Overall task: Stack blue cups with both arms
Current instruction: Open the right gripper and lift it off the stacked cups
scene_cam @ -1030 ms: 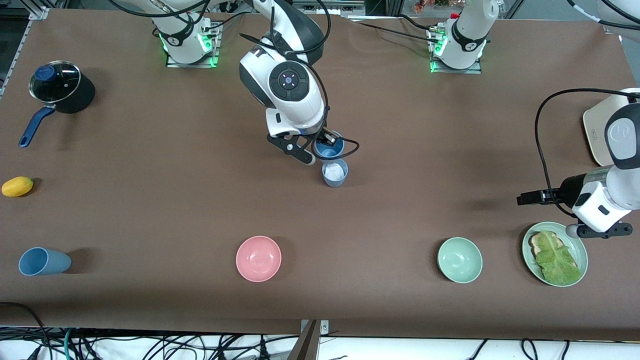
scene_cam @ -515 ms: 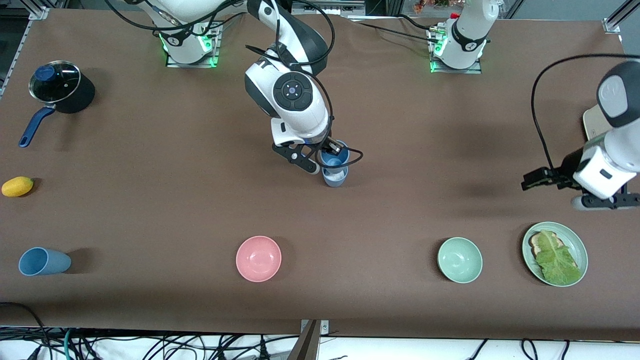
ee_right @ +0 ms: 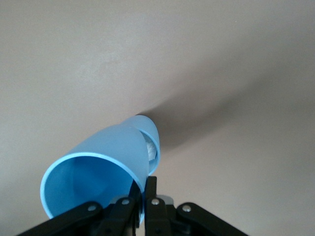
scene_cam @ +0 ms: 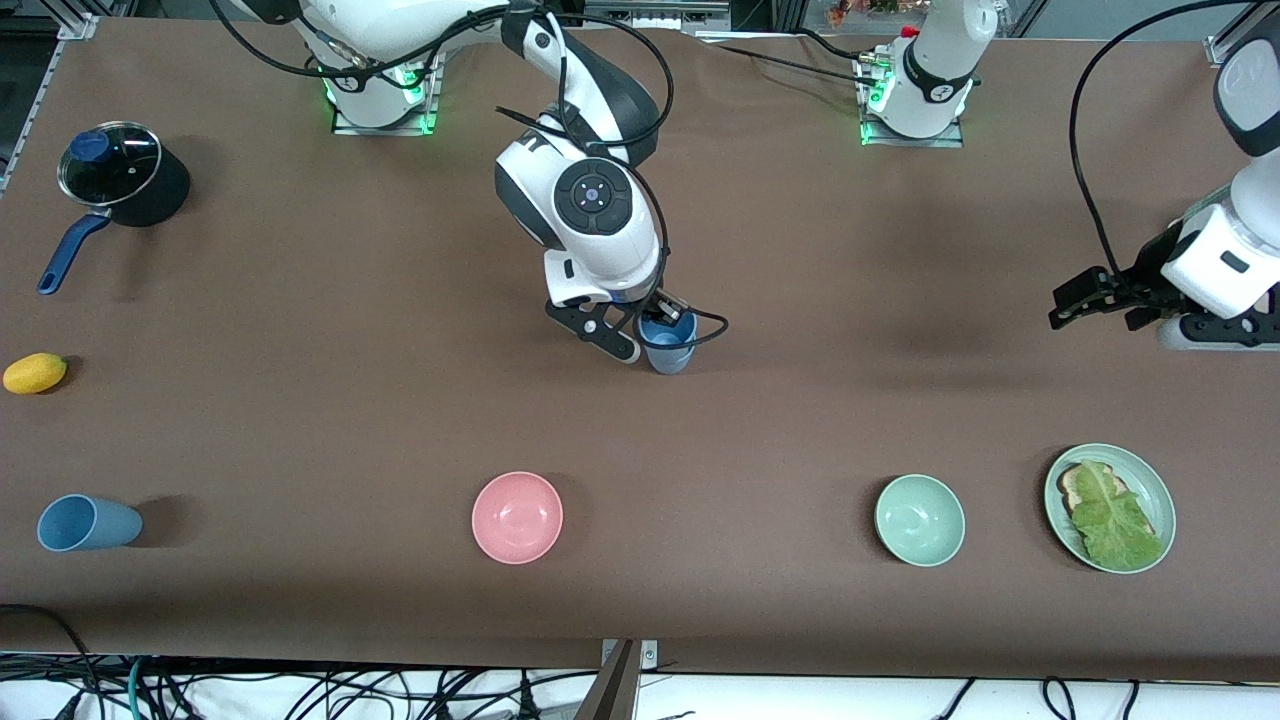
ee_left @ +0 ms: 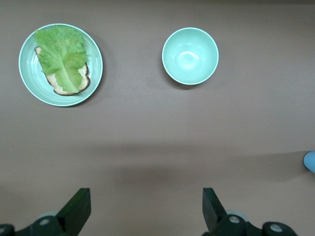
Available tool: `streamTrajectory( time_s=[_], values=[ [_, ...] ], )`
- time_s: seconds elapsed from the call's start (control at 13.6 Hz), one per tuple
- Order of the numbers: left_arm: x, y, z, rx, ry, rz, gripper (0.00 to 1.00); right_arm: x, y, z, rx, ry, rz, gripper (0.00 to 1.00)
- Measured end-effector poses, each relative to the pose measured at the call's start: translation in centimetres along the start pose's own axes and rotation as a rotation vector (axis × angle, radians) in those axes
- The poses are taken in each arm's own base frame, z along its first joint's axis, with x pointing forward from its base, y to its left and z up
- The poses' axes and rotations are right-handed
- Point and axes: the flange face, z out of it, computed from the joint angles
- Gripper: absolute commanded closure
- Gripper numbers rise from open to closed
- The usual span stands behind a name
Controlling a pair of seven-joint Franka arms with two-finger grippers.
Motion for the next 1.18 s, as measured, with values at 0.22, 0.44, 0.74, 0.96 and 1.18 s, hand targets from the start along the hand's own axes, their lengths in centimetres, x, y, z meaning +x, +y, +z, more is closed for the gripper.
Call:
streamTrajectory(
  time_s=[0.22, 0.44, 0.74, 0.96, 1.18],
  values=[
    [-0.19, 0.21, -1.31, 0.067, -0.007, 0.031, 0.0, -0.01, -0.01, 0.04, -0.001, 0.001, -0.001, 1.0],
    [-0.16, 0.72, -1.16, 0.083, -0.01, 0.045, 0.0, 0.1, -0.01, 0.37, -0.004, 0.005, -0.002, 0.81],
    [-0.21, 0.39, -1.13, 0.083, -0.016, 0.04, 0.0, 0.19, -0.08, 0.4, 0.001, 0.012, -0.003, 0.77],
    [-0.34, 0.4, -1.02, 0.083, -0.028, 0.039, 0.0, 0.15, -0.11, 0.39, 0.001, 0.012, -0.004, 0.77],
    [-0.45, 0.4, -1.23, 0.083, -0.039, 0.039, 0.0, -0.23, -0.2, 0.44, 0.001, 0.012, -0.009, 0.77]
  ],
)
